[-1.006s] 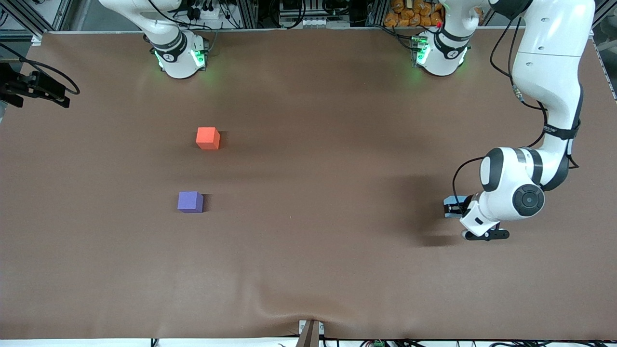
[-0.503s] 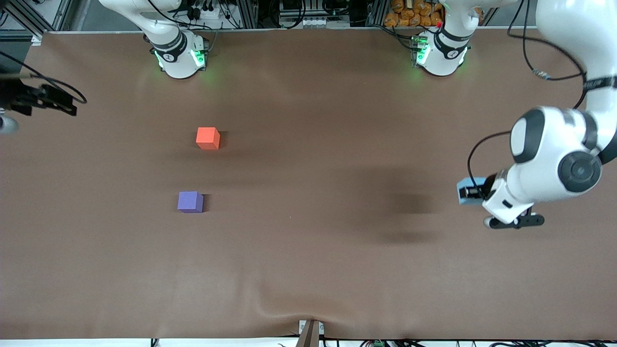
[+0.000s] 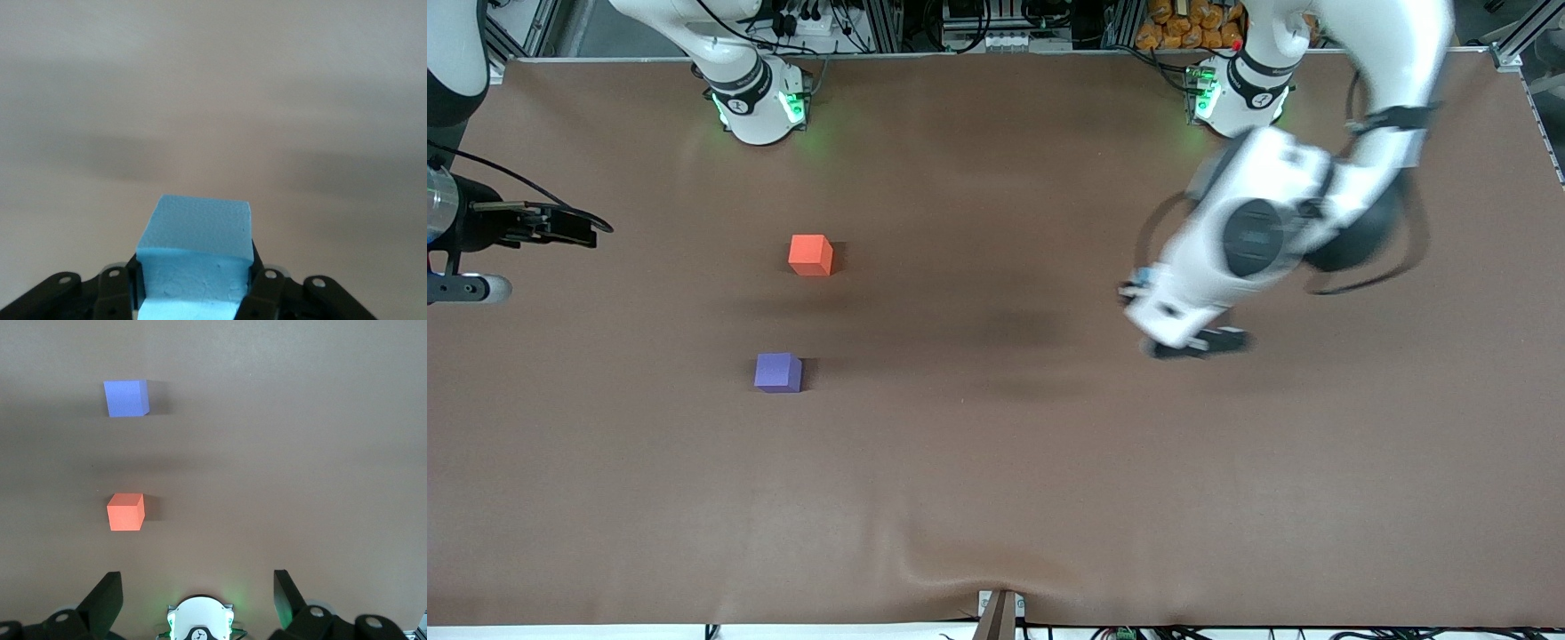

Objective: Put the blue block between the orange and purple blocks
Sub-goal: 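Carry the cube with the left gripper toward the right gripper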

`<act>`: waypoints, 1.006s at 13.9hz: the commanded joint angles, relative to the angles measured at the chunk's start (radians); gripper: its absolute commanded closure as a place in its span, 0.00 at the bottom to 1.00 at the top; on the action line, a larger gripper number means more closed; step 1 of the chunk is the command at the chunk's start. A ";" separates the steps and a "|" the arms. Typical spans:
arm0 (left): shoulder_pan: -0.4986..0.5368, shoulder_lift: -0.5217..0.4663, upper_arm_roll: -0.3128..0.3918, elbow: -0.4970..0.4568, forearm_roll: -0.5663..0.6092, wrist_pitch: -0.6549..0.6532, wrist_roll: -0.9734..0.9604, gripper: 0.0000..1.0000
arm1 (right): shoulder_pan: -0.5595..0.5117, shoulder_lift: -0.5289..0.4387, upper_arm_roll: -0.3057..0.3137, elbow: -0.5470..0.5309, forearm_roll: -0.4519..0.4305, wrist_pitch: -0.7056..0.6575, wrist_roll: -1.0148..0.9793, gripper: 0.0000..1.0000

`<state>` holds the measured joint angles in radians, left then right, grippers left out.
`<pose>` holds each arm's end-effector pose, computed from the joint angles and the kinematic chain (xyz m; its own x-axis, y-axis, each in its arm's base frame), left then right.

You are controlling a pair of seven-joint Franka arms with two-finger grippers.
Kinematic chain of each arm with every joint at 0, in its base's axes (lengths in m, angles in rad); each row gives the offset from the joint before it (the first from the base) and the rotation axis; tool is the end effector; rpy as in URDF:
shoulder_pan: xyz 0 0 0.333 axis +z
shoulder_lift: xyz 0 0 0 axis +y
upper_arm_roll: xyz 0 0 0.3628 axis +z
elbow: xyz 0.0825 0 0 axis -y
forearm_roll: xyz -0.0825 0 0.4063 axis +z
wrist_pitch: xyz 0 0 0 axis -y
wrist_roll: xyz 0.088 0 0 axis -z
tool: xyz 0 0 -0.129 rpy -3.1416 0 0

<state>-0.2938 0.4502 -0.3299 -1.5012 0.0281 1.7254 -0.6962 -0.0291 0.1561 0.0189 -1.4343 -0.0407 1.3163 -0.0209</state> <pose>0.5851 -0.3758 0.4176 0.9701 0.0841 -0.2276 0.0768 -0.9962 -0.0405 0.5954 -0.0130 0.6052 0.9625 0.0014 -0.2712 0.0105 -0.9994 0.0321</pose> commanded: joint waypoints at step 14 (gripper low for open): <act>-0.581 0.398 0.262 0.148 0.033 0.444 -0.224 0.00 | -0.043 0.014 0.016 -0.297 0.143 0.250 0.110 0.00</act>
<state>-0.8603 0.8393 -0.0774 -1.3777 0.0343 2.1680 -0.9366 -0.0782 0.1941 0.0228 -1.6899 0.0805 1.5515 0.0354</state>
